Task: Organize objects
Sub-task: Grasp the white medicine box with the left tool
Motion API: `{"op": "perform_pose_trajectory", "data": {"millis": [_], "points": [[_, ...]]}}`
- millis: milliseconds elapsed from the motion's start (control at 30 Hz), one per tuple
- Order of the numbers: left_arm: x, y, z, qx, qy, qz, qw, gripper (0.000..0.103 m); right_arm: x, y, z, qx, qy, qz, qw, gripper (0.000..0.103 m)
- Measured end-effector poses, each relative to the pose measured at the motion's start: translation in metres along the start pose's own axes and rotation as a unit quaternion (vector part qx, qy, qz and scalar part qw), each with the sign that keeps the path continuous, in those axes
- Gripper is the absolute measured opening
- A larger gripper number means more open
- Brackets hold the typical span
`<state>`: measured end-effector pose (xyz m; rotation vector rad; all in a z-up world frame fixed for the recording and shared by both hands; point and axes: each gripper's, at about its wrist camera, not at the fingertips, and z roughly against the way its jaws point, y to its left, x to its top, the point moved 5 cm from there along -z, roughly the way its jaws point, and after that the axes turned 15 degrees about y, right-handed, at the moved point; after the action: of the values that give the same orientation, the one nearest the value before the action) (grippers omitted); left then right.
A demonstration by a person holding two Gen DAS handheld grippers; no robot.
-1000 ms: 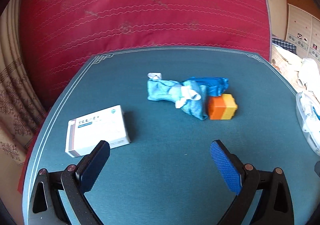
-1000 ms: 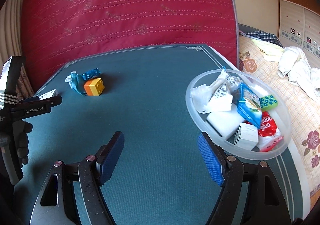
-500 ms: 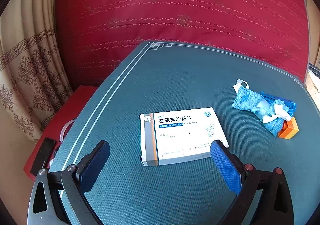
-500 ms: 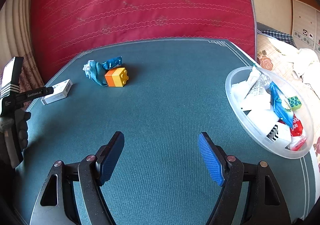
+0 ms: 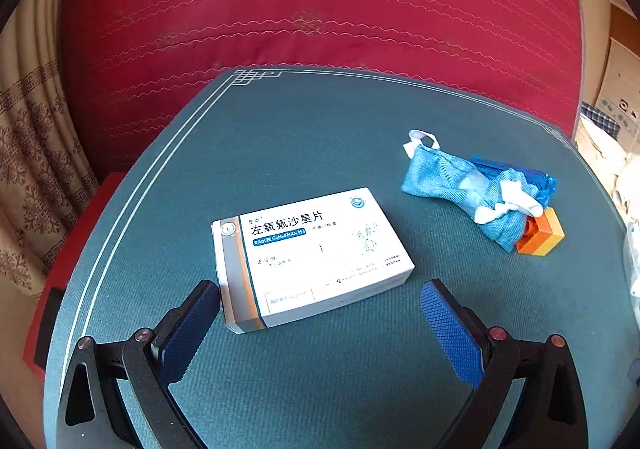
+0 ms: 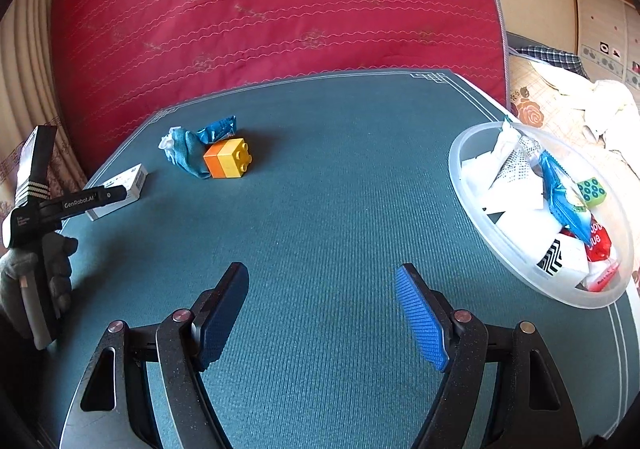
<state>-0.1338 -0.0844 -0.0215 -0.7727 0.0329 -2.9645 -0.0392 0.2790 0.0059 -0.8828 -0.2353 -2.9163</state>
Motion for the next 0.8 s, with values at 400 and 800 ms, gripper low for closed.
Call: {"op": "perform_pose_trajectory", "data": {"millis": [400,800], "points": [[0.002,-0.047,0.024,-0.019,-0.038,-0.093,0.9948,0.102,0.003,-0.010,0.003,-0.005,-0.003,-0.015,1.000,0.077],[0.033,-0.022,0.005,0.006,-0.045,-0.123,0.9914,0.102,0.009,0.009,0.002,0.012,0.011,0.011,1.000,0.077]]}}
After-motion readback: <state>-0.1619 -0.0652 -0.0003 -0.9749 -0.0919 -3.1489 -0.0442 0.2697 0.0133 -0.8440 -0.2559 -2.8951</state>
